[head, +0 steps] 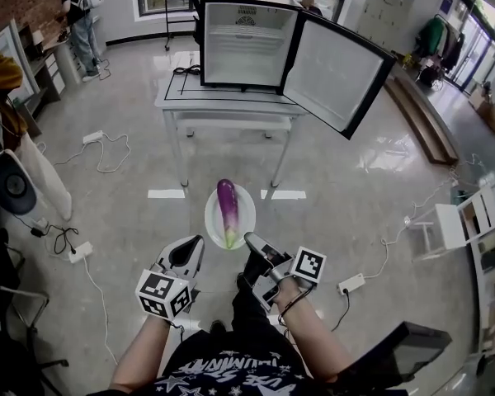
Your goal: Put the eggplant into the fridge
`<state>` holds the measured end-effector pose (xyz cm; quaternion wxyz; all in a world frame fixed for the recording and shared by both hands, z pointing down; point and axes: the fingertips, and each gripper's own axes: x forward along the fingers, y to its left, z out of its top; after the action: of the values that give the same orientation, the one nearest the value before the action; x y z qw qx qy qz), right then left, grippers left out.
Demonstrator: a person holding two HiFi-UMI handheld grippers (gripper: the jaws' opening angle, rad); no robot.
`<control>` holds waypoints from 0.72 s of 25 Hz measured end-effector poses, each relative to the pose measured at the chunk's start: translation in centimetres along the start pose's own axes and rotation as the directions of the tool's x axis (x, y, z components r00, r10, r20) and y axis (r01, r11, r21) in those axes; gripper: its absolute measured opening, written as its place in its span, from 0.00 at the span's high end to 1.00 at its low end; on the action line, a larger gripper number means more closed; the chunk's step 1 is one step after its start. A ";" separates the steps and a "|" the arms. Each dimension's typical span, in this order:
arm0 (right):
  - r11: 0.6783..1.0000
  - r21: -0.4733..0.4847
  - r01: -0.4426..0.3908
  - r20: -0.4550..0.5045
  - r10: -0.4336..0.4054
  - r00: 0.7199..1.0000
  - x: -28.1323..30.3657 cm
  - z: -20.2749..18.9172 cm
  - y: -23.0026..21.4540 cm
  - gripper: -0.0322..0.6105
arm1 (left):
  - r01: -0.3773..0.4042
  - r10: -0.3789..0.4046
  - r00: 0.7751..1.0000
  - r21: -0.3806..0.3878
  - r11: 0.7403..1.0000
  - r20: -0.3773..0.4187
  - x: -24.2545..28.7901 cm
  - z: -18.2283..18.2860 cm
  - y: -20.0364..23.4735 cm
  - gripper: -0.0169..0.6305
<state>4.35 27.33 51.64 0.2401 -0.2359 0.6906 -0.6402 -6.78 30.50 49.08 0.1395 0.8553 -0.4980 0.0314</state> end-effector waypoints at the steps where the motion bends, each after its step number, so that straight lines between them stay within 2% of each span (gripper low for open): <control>1: 1.000 0.002 -0.001 -0.007 0.001 1.000 0.5 0.5 -0.2 0.92 | -0.007 0.007 1.000 0.001 1.000 0.000 0.5 0.1 0.3 0.96; 9: 1.000 0.017 -0.022 -0.053 0.023 0.998 5.2 5.6 -0.4 0.92 | -0.065 0.065 0.998 0.000 0.998 0.005 5.4 2.0 3.6 0.96; 18: 0.999 0.018 -0.038 -0.072 0.039 0.997 10.3 13.0 -0.9 0.92 | -0.087 0.087 0.996 0.015 0.996 0.021 13.3 5.1 6.7 0.96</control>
<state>4.69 10.71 51.36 0.2293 -0.1974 0.6979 -0.6491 -6.34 14.84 48.18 0.1264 0.8341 -0.5359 0.0327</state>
